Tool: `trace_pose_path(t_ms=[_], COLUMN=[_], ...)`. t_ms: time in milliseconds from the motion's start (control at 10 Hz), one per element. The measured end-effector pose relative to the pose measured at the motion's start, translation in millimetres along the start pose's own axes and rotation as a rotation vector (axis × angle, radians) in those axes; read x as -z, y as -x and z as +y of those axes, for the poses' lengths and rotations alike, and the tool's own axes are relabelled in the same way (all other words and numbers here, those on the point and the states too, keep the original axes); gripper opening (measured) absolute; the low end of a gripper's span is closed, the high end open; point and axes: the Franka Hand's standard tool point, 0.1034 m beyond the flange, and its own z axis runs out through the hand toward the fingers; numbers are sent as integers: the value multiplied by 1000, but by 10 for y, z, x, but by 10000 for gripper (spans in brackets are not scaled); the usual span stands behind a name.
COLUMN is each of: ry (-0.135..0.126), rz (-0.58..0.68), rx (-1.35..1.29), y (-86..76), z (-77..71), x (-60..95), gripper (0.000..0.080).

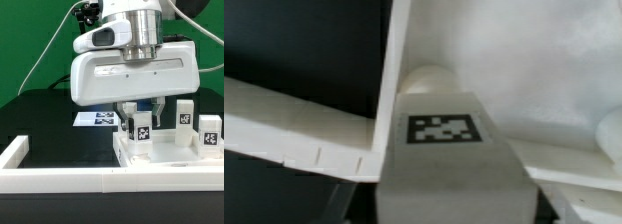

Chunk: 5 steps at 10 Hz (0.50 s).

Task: Assemble square table

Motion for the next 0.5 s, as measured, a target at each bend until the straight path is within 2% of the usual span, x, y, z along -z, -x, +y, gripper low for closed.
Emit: trace_pose_path(t_ms=[200,500], ry=[-1,2], rz=[1,3], rx=[-71,-459], y=[1,3], z=[4,26], x=[0,-2], gripper=[290,290])
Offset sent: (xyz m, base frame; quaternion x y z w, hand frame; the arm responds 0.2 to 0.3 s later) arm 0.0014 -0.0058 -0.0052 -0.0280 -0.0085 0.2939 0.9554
